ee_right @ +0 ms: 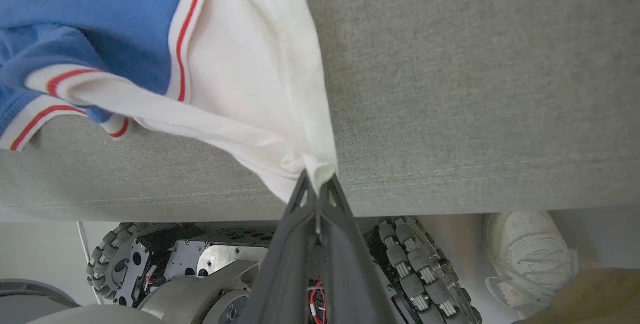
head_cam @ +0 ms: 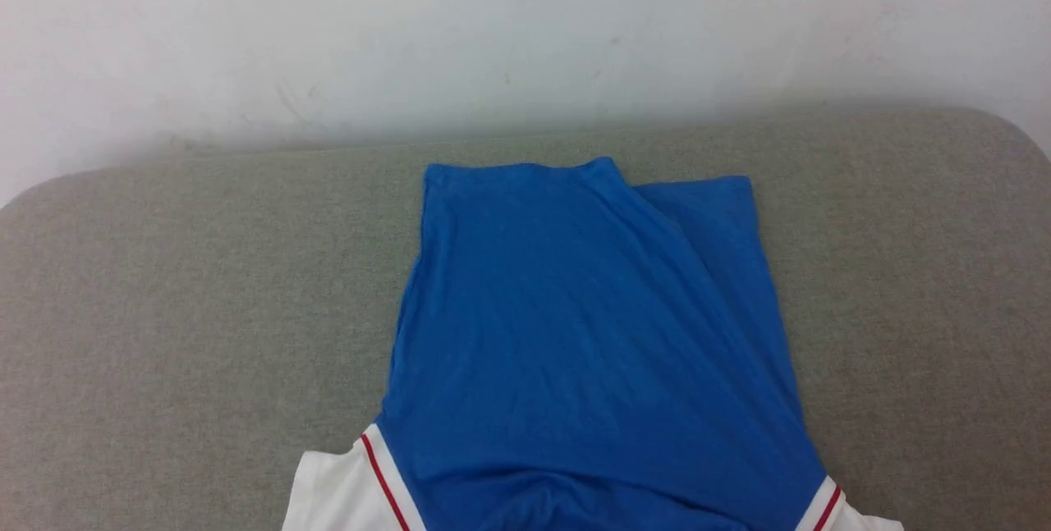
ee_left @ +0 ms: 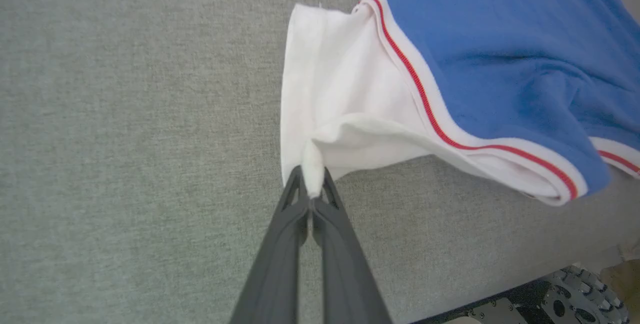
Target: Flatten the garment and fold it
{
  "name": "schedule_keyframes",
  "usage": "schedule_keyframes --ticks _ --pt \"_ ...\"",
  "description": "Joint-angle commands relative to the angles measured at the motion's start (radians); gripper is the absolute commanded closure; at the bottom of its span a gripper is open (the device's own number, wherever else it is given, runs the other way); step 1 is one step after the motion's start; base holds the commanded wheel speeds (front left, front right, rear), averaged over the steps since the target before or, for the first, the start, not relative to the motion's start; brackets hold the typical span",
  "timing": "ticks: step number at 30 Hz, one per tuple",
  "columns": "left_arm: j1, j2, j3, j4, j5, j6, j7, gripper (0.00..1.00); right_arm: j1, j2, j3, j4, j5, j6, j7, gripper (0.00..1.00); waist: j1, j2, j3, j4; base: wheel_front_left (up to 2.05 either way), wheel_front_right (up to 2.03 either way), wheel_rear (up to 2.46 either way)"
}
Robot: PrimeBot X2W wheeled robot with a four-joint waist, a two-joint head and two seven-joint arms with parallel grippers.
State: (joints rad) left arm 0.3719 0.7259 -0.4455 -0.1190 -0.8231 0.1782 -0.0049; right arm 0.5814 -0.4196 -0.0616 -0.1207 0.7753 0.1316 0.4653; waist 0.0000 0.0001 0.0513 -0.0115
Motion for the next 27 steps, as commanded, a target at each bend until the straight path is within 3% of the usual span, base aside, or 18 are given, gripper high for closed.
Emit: schedule_keyframes --ticks 1,11,12,13,14,18,23,27 --pt "0.0 0.001 0.007 -0.008 -0.005 0.005 -0.008 1.0 -0.008 0.003 0.0 -0.004 -0.003 -0.001 -0.003 1.0 0.0 -0.0001 0.003 0.002 0.0 0.0 0.0" --pt "-0.069 -0.02 -0.01 -0.069 0.011 0.001 0.009 1.0 -0.152 0.028 0.119 0.093 -0.047 -0.001 -0.043 1.0 0.0 -0.0001 0.016 0.007 0.0 0.0 0.0" --pt "-0.075 -0.02 -0.013 -0.073 0.014 0.001 0.012 1.0 -0.165 0.035 0.121 0.119 -0.055 -0.001 -0.057 0.93 0.0 -0.0001 0.015 0.009 0.0 0.0 0.0" --pt "-0.08 -0.021 -0.016 -0.079 0.016 0.002 0.017 1.0 -0.174 0.043 0.12 0.143 -0.063 -0.001 -0.069 0.61 0.0 -0.0001 0.015 0.011 0.0 0.0 0.0" --pt "-0.085 -0.021 -0.017 -0.086 0.018 0.004 0.021 1.0 -0.181 0.046 0.122 0.161 -0.069 -0.001 -0.074 0.0 0.0 -0.0001 0.015 0.015 0.0 0.0 0.0" --pt "-0.099 -0.014 -0.01 -0.123 0.024 0.008 0.02 1.0 -0.204 0.015 0.093 0.114 -0.056 -0.001 -0.055 0.0 0.0 -0.0001 0.029 0.028 0.0 0.0 0.0" --pt "-0.11 -0.011 -0.002 -0.204 0.038 0.027 0.018 1.0 -0.319 -0.004 -0.09 -0.165 -0.004 -0.001 -0.045 0.0 0.0 -0.0001 0.062 0.042 0.0 0.0 0.0" --pt "-0.128 -0.005 0.001 -0.258 0.055 0.039 0.023 1.0 -0.542 -0.031 -0.209 -0.327 -0.038 -0.001 0.046 0.0 0.0 -0.0001 0.115 0.056 0.0 0.0 0.0"
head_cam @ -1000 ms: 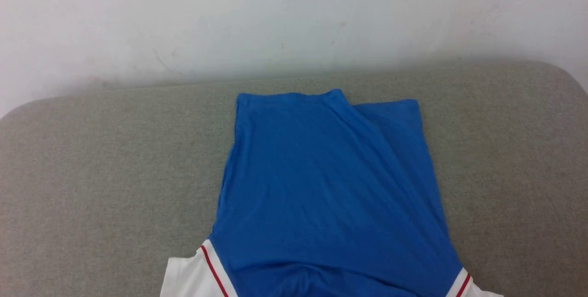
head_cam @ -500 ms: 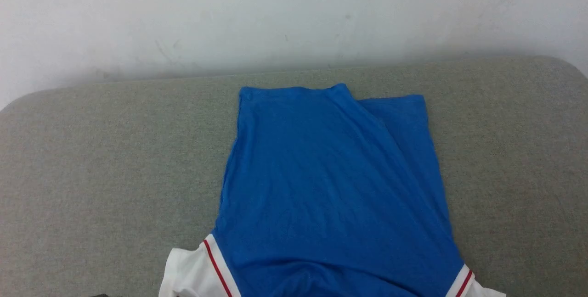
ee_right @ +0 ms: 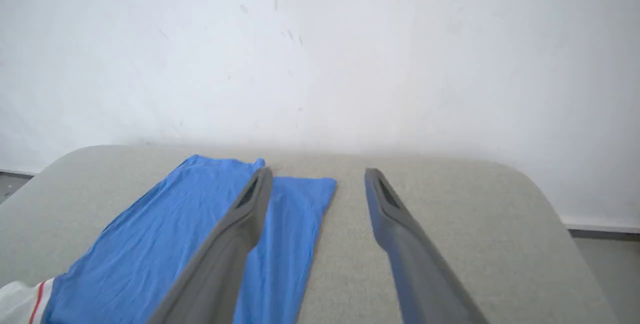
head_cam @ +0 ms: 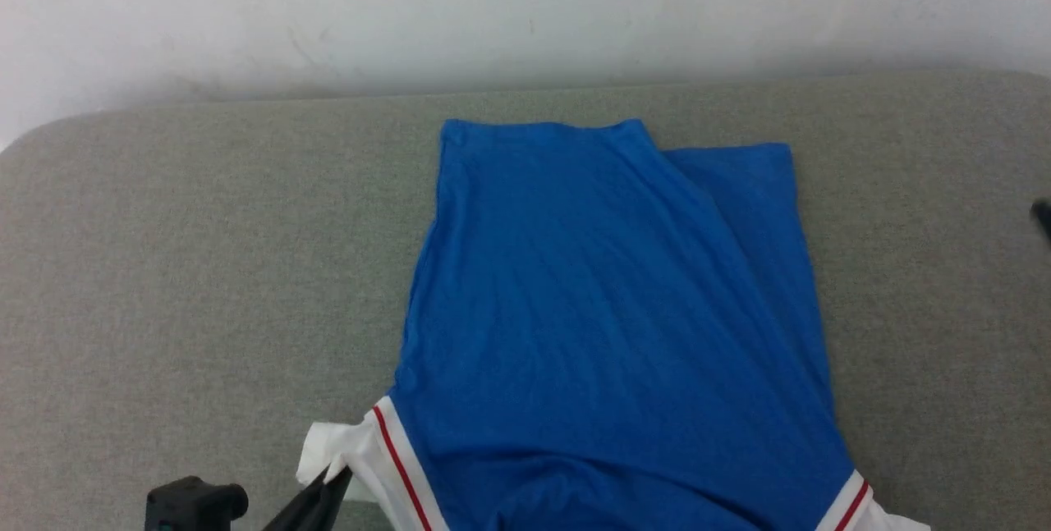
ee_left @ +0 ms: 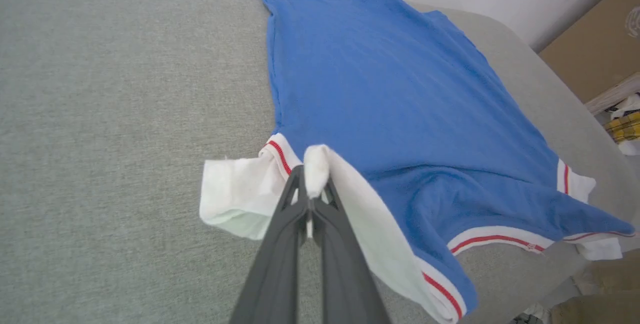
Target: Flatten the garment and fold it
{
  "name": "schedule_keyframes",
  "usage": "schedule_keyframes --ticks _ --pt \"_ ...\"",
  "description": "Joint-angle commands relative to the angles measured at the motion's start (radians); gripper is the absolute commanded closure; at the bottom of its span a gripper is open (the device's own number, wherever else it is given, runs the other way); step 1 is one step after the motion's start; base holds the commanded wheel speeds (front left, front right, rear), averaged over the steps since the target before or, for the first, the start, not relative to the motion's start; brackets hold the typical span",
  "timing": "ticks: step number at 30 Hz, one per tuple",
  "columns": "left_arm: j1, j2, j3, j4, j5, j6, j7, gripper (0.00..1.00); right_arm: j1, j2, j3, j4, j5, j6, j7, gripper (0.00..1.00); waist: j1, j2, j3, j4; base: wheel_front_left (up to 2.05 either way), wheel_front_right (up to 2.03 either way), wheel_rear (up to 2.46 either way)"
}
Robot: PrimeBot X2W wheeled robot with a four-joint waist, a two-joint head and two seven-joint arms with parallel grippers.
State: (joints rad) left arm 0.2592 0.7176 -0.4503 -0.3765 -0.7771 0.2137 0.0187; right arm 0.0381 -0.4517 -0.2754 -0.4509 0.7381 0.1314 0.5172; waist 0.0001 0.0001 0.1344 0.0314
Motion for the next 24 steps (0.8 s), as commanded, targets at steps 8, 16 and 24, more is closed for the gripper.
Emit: schedule_keyframes --ticks 8,16,24 --pt "-0.095 -0.001 0.004 -0.076 0.052 0.004 0.003 1.0 -0.621 -0.114 0.177 0.15 -0.205 -0.001 0.067 0.0 -0.0001 -0.0001 0.201 0.056 0.0 0.0 0.0" --pt "-0.208 -0.03 -0.018 -0.1 0.098 -0.015 0.005 1.0 -0.932 -0.005 0.252 0.589 -0.344 -0.001 0.159 0.0 -0.0001 -0.0001 0.361 0.122 0.0 0.0 0.0" --pt "-0.265 -0.061 -0.039 -0.087 0.115 -0.023 0.006 1.0 -0.898 0.078 0.211 0.764 -0.437 -0.001 0.328 0.0 -0.0001 -0.0001 0.438 0.158 0.0 0.0 0.0"
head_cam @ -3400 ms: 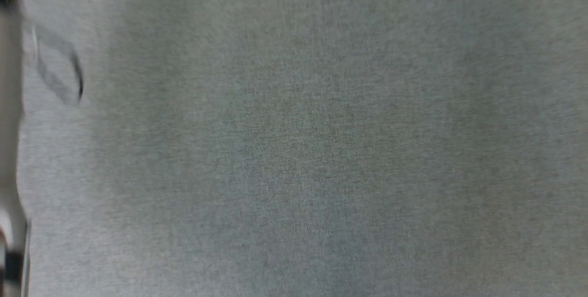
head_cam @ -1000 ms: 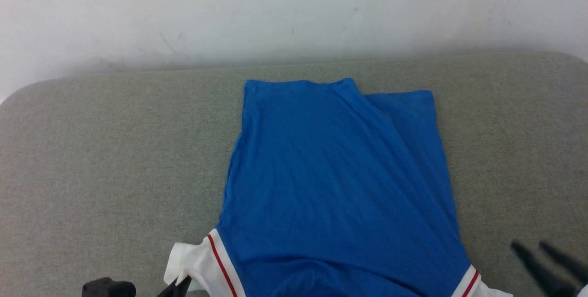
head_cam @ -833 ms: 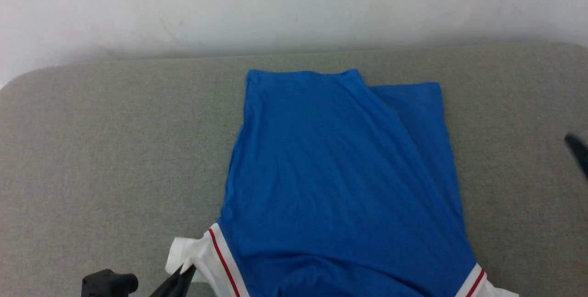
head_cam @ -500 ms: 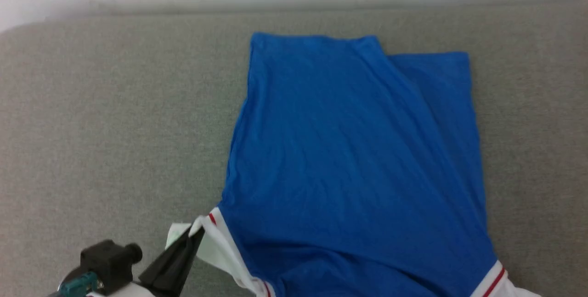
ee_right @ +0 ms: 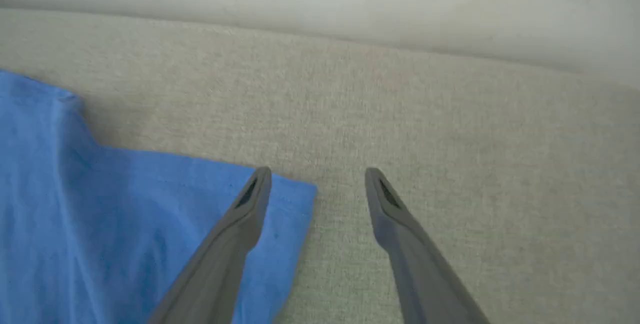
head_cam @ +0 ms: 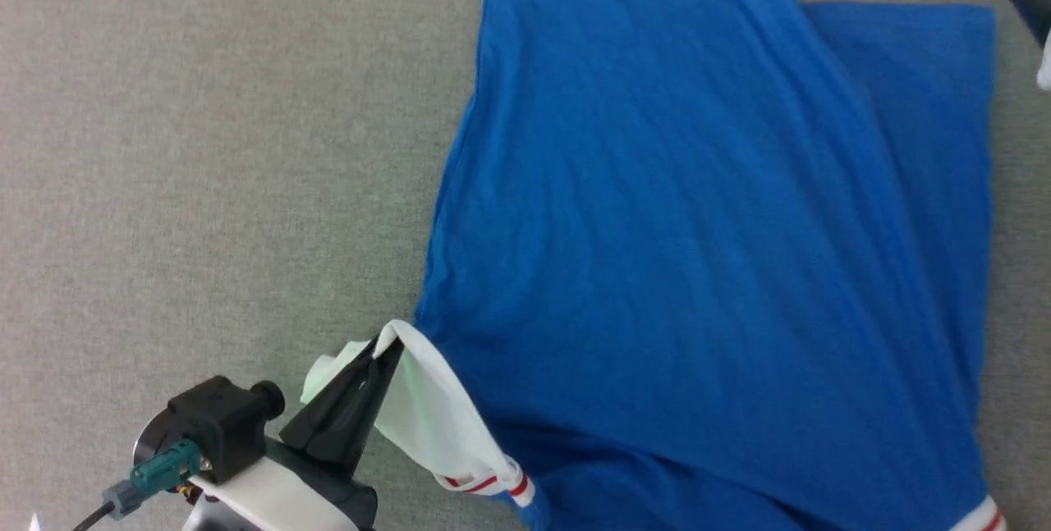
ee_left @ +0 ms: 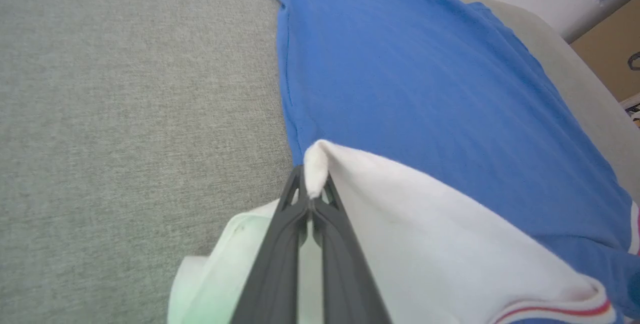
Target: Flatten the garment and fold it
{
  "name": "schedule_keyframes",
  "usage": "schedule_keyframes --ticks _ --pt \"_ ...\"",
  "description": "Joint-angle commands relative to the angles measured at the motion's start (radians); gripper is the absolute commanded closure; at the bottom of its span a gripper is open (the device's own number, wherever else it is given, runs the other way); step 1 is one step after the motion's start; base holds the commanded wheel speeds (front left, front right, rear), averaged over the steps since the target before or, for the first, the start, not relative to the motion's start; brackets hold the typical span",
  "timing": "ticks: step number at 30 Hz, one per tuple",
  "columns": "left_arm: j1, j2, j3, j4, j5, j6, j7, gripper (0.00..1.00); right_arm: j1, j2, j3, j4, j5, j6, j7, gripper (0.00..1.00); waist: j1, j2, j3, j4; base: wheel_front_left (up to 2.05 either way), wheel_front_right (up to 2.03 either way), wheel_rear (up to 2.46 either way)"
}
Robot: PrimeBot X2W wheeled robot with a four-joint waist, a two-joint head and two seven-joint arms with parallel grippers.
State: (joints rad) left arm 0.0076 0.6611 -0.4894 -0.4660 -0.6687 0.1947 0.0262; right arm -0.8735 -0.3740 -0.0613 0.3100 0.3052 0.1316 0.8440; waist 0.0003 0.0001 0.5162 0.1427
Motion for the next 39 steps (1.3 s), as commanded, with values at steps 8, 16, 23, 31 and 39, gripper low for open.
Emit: schedule_keyframes --ticks 8,16,23,31,39 --pt "-0.032 -0.011 0.002 0.014 0.005 -0.006 -0.006 1.0 0.075 0.061 -0.068 -0.001 -0.051 -0.001 0.141 0.68 -0.0003 -0.0001 0.074 0.049 0.0 0.0 0.0" --pt "-0.053 -0.012 0.0 0.029 0.021 -0.005 -0.012 1.0 0.111 0.08 -0.066 -0.061 -0.105 -0.001 0.041 1.0 -0.0003 -0.0001 0.038 0.026 0.0 0.0 0.0" --pt "-0.042 -0.01 0.017 0.049 0.04 0.017 -0.043 1.0 0.185 0.031 0.0 -0.16 -0.02 -0.001 -0.097 1.0 -0.0003 -0.0001 -0.082 -0.038 0.0 0.0 0.0" --pt "0.063 -0.004 0.047 0.083 0.031 0.061 -0.105 1.0 0.611 0.028 -0.257 -0.357 0.093 -0.001 -0.166 1.0 -0.0003 -0.0001 -0.22 -0.131 0.0 0.0 0.0" --pt "0.102 0.001 0.036 0.093 0.018 0.051 -0.117 1.0 1.077 0.24 -0.518 -0.387 0.078 -0.001 -0.223 1.0 -0.0003 -0.0001 -0.255 -0.18 0.0 0.0 0.0"
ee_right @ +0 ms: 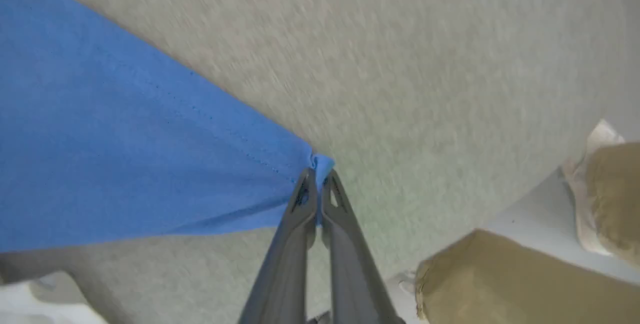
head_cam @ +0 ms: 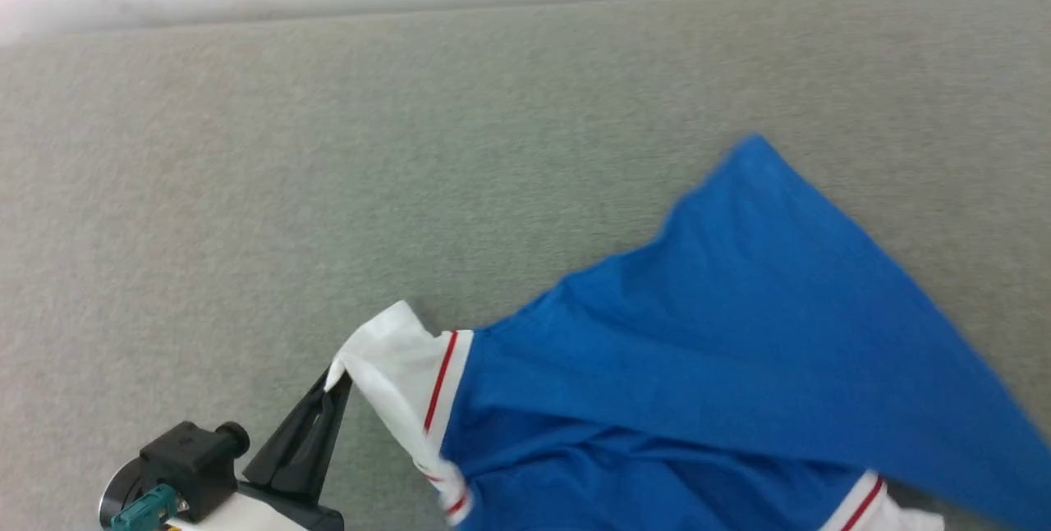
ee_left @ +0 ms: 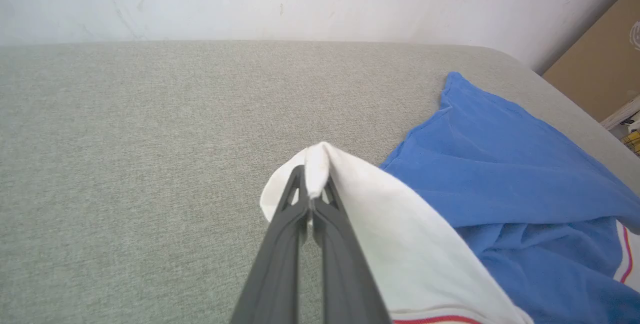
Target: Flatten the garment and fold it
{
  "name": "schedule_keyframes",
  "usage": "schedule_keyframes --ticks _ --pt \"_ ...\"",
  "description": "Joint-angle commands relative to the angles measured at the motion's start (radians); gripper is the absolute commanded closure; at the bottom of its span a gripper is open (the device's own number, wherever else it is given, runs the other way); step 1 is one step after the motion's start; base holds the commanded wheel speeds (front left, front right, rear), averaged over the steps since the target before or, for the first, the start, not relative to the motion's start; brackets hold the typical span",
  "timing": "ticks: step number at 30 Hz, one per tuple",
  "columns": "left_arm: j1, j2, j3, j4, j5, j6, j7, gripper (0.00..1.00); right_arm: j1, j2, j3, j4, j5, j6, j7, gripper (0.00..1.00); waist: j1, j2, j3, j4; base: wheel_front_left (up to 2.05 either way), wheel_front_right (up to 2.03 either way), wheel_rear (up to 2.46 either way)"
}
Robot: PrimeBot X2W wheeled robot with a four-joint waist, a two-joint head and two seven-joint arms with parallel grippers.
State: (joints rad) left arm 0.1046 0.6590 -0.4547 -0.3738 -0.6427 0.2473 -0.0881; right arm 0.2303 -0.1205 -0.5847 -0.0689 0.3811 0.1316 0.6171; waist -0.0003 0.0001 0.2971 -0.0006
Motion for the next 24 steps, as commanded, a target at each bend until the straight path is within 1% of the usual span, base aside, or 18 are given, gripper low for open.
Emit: schedule_keyframes --ticks 1,3,6,7,8,10,12,13,16,18,20,22,24 --pt "0.008 0.005 0.0 0.002 -0.009 -0.002 0.0 1.0 0.008 0.012 -0.004 0.006 0.005 -0.001 -0.014 1.0 0.0003 -0.0001 -0.038 -0.04 0.0 0.0 0.0" --pt "0.014 0.008 0.001 0.005 -0.011 0.001 0.002 1.0 0.054 0.046 -0.009 0.047 0.019 -0.001 -0.044 1.0 0.0003 -0.0001 -0.043 -0.046 0.0 0.0 0.0" --pt "0.027 0.019 0.004 0.012 -0.012 0.01 0.01 1.0 0.089 0.063 0.013 0.108 0.008 -0.001 -0.088 1.0 0.0003 -0.0001 -0.056 -0.056 0.0 0.0 0.0" --pt "0.032 0.022 0.005 0.012 -0.013 0.013 0.012 1.0 0.084 0.065 0.014 0.123 0.003 -0.001 -0.111 0.77 0.0003 -0.0001 -0.058 -0.059 0.0 0.0 0.0" --pt "0.036 0.024 0.006 0.012 -0.014 0.015 0.013 1.0 0.072 0.067 0.029 0.128 -0.001 -0.001 -0.137 0.0 0.0003 -0.0001 -0.063 -0.061 0.0 0.0 0.0" --pt "0.041 0.027 0.008 0.01 -0.019 0.016 0.015 1.0 0.041 0.067 0.062 0.11 -0.006 -0.001 -0.174 0.0 0.0003 -0.0001 -0.069 -0.062 0.0 0.0 0.0" --pt "0.042 0.027 0.012 0.005 -0.024 0.017 0.015 1.0 -0.002 0.05 0.1 0.039 0.003 -0.001 -0.193 0.0 0.0003 -0.0001 -0.072 -0.06 0.0 0.0 0.0" --pt "0.041 0.027 0.013 0.001 -0.026 0.017 0.015 1.0 -0.03 0.03 0.118 -0.01 0.014 -0.001 -0.195 0.0 0.0003 -0.0001 -0.07 -0.057 0.0 0.0 0.0" --pt "0.029 0.025 0.012 -0.011 -0.023 0.014 0.012 1.0 -0.135 -0.069 0.181 -0.17 0.036 -0.001 -0.17 0.0 0.0003 -0.0001 -0.049 -0.043 0.0 0.0 0.0" --pt "0.012 0.02 0.008 -0.02 -0.019 0.009 0.011 1.0 -0.219 -0.159 0.241 -0.241 0.034 -0.001 -0.128 0.0 0.0003 -0.0001 -0.027 -0.027 0.0 0.0 0.0" --pt "-0.012 0.015 0.001 -0.027 -0.01 0.001 0.012 1.0 -0.315 -0.233 0.298 -0.264 0.035 -0.001 -0.069 0.0 0.0003 -0.0001 0.002 -0.007 0.0 0.0 0.0" --pt "-0.038 0.008 -0.006 -0.031 0.001 -0.007 0.01 1.0 -0.407 -0.306 0.381 -0.244 0.02 -0.001 -0.015 0.0 0.0003 -0.0001 0.033 0.014 0.0 0.0 0.0" --pt "-0.061 -0.001 -0.016 -0.032 0.011 -0.013 0.009 1.0 -0.501 -0.339 0.455 -0.187 0.02 -0.001 0.034 0.0 0.0003 -0.0001 0.06 0.038 0.0 0.0 0.0"
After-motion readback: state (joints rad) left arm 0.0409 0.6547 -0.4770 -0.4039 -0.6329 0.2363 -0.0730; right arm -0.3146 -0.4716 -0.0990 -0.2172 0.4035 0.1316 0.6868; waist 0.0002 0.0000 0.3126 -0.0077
